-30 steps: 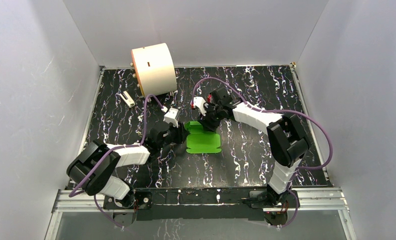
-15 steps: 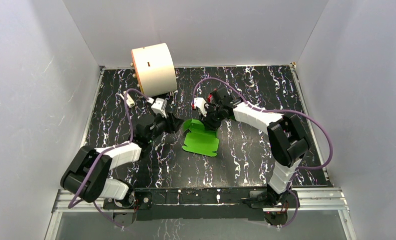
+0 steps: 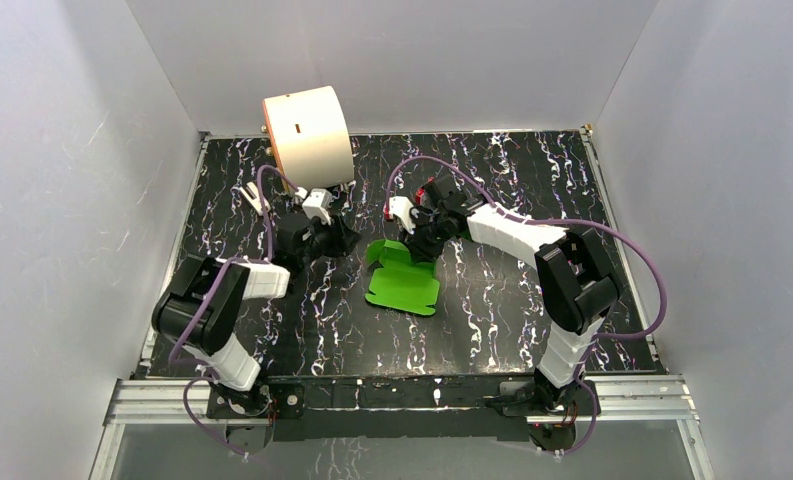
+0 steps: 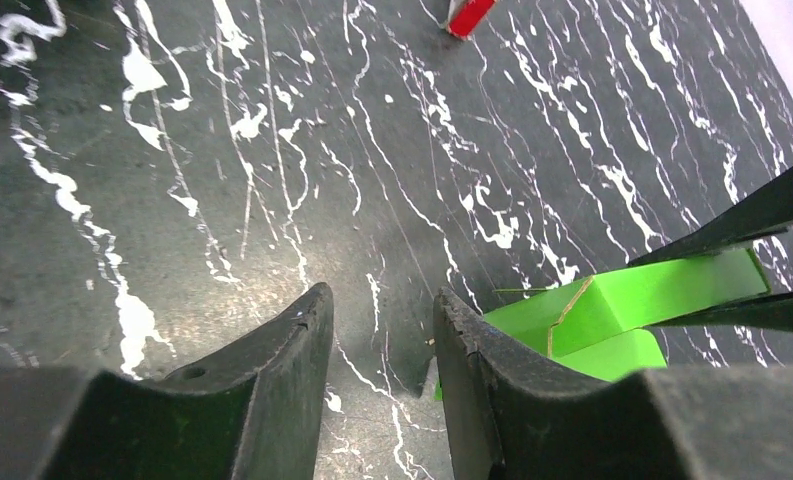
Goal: Fold the paper box
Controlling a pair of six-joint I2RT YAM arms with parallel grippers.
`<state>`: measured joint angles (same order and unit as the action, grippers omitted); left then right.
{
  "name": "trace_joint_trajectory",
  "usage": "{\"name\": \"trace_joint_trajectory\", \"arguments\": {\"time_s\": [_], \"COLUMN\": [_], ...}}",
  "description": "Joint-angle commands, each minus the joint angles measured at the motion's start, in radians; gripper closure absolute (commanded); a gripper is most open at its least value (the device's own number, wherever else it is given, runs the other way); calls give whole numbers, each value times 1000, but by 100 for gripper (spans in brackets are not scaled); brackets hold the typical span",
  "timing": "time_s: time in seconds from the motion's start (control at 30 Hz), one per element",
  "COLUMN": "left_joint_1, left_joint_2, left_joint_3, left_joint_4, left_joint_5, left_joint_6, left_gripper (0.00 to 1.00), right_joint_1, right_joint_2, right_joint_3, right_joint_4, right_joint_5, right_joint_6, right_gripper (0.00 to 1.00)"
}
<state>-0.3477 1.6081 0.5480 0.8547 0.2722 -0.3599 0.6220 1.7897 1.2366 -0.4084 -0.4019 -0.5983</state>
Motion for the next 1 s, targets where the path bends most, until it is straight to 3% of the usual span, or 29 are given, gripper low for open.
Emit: {"name": "trace_joint_trajectory", "arguments": {"time_s": [0.0,0.2,0.57,0.97], "left_joint_1": [3,-4,-44,-111], "left_joint_2": [40,65,17,-1], "left_joint_3": [53,56,16,3], "left_joint_4": [28,26,24,23], "left_joint_5": [112,240,320,258], "left_joint_6": [16,18,30,61], "left_gripper": [61,61,64,66], "right_joint_1": [-2,-1,2,12], "right_joint_2": [-29,-29,-38,-63], "right_joint_3": [37,40,21,-8], "right_joint_4": [-16,-11,24,56], "right_joint_5": [-22,-8,31,44], "right_joint_6": [-15,-10,11,23], "right_gripper": [66,67,68,69]}}
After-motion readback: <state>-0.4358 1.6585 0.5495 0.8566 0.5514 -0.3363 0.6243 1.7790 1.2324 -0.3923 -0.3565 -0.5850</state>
